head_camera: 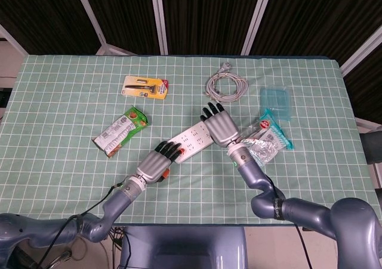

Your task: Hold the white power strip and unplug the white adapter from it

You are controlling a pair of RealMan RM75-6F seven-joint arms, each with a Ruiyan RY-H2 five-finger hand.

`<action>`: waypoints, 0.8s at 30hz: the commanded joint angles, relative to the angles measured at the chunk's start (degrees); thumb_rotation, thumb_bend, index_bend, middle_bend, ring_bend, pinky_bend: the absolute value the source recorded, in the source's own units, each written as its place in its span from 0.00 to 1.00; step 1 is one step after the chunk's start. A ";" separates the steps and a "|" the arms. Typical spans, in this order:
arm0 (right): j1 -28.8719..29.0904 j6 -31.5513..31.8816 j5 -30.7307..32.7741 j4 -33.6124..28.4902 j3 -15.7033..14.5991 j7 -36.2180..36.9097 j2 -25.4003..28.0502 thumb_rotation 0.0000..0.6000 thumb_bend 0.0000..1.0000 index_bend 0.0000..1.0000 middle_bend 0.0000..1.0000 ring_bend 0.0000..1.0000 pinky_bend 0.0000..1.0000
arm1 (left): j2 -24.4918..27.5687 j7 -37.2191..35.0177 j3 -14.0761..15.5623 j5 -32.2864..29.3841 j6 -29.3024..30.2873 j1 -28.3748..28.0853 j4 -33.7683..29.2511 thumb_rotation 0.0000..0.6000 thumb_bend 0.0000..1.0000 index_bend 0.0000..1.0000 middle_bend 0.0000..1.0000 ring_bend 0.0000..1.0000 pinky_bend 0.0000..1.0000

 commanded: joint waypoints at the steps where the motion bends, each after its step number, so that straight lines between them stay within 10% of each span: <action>1: -0.78 2.51 -0.70 -3.50 0.38 -1.35 2.27 1.00 0.64 0.57 0.23 0.13 0.20 | 0.99 -0.52 -1.25 0.80 2.06 0.30 -1.59 1.00 0.51 0.08 0.01 0.00 0.09; 15: -8.24 11.81 0.92 -21.58 -2.40 -7.64 13.29 1.00 0.64 0.52 0.23 0.12 0.20 | 14.49 -3.46 -6.69 5.67 14.67 4.82 -16.81 1.00 0.39 0.08 0.01 0.00 0.09; 24: -12.93 14.55 5.45 -26.99 -7.03 -11.49 15.00 1.00 0.38 0.03 0.03 0.00 0.11 | 25.75 -6.19 -3.32 9.84 22.65 12.74 -24.55 1.00 0.19 0.08 0.01 0.00 0.09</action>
